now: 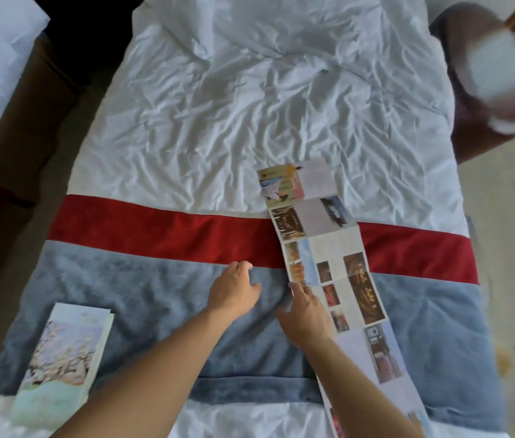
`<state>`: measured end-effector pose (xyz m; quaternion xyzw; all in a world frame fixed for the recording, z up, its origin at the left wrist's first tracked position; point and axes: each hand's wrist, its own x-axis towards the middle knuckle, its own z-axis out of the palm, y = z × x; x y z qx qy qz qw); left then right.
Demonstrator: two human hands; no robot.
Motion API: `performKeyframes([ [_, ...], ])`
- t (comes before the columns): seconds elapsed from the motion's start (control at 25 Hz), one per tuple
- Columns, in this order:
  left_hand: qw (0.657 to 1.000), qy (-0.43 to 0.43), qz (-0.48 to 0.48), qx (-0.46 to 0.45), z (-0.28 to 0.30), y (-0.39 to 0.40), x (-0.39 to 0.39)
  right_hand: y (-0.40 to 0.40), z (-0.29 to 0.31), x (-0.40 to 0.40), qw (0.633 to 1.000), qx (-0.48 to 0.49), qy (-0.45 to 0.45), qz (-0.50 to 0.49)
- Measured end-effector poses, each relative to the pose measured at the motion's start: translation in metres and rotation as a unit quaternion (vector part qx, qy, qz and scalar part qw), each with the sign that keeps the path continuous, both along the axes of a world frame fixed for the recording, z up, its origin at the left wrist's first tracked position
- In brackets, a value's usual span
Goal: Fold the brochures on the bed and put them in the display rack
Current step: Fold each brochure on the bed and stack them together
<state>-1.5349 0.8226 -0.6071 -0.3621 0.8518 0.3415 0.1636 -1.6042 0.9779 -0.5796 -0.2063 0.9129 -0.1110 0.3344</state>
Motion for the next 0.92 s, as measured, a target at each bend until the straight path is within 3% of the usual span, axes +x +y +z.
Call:
performKeyframes([
  [0.2, 0.996, 0.001, 0.059, 0.073, -0.018, 0.021, -0.071, 0.028, -0.021, -0.06, 0.999, -0.016, 0.022, -0.026],
  [0.6, 0.979, 0.063, 0.176, 0.076, -0.033, 0.019, -0.137, 0.025, -0.051, -0.103, 0.996, -0.035, 0.002, -0.084],
  [0.92, 0.988, 0.13, 0.084, 0.008, -0.021, 0.035, -0.136, 0.018, -0.042, -0.116, 0.964, -0.121, -0.059, -0.229],
])
